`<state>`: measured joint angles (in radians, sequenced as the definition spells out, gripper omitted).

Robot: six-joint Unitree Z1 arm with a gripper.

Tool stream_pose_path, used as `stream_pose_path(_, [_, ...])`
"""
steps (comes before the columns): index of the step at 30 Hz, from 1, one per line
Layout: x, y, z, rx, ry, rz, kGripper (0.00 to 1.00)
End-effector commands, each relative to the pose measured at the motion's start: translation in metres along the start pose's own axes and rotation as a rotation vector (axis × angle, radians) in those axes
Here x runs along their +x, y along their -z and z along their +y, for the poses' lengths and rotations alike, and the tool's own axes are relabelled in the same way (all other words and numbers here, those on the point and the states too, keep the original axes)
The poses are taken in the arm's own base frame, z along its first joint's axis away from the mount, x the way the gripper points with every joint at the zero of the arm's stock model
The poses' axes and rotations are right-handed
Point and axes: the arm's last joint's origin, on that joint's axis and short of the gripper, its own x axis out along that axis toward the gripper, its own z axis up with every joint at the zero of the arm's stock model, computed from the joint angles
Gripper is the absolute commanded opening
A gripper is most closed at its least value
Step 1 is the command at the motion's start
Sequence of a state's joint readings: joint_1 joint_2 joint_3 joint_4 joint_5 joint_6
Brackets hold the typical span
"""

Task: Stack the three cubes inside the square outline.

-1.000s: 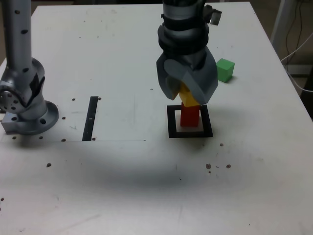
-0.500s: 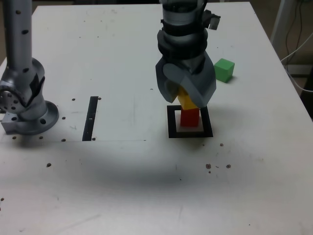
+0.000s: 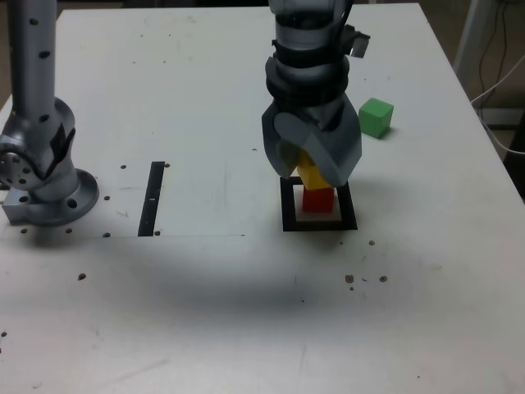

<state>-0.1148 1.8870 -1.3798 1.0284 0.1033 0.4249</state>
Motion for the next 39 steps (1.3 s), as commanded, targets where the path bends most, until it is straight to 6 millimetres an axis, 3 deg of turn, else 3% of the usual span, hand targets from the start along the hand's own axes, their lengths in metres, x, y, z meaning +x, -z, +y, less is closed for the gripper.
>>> stream_pose_path(1, [0.003,-0.001,-0.001,0.001,0.004,0.005,0.52])
stream_pose_path(22, [0.016,0.001,0.006,-0.006,0.014,0.041,0.9])
stream_pose_path(28, [0.003,0.006,0.006,-0.014,-0.015,0.014,0.99])
stream_pose_path(34, [-0.019,0.016,0.006,-0.024,-0.065,0.018,0.99])
stream_pose_path(39, [-0.022,0.014,0.014,-0.01,-0.102,0.095,0.99])
